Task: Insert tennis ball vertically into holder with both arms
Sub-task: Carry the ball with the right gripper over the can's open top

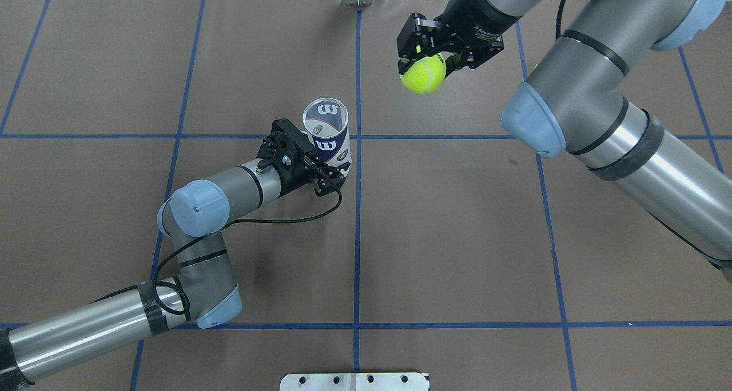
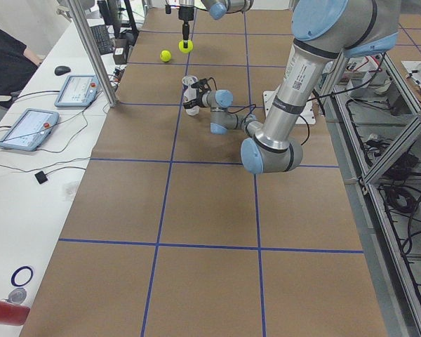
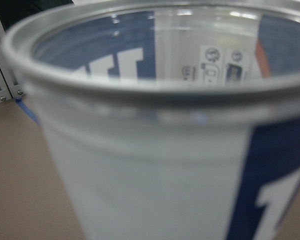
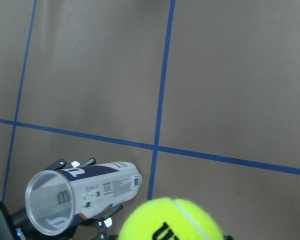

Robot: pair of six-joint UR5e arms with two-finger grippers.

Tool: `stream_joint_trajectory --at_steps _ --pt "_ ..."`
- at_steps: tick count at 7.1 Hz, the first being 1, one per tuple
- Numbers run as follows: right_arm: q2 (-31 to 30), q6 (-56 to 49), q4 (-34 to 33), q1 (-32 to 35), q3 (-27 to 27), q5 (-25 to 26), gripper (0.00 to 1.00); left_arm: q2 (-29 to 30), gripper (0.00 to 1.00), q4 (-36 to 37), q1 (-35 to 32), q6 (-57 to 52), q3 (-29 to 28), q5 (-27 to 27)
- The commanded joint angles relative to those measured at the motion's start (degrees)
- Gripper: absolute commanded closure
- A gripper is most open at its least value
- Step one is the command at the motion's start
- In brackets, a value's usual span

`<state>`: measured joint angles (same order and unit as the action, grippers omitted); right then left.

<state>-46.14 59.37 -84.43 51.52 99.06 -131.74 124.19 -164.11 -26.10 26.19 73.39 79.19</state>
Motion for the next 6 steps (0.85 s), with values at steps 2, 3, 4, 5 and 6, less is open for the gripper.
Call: stream_joint_trajectory --at_steps 2,3,4,5,6 --pt "8.23 4.95 -0.47 -2.91 -4.64 2.45 1.00 0.00 0.01 -0.85 0.00 0.00 0.00 0.00" --pt "10.17 5.05 -0.38 -4.83 -6.92 4.54 1.00 0.00 0.02 -0.86 0.09 0.00 0.00 0.00" --pt "10.80 5.05 -0.47 -6.51 -7.56 6.22 1.00 0.00 0.05 -0.95 0.00 0.00 0.00 0.00" --pt "11.77 5.05 -0.38 -7.74 -8.78 7.71 1.00 0.00 0.06 -0.95 0.00 0.00 0.00 0.00" --pt "13.08 5.05 -0.38 -8.62 -10.53 8.69 1.00 0.00 0.07 -0.95 0.00 0.00 0.00 0.00"
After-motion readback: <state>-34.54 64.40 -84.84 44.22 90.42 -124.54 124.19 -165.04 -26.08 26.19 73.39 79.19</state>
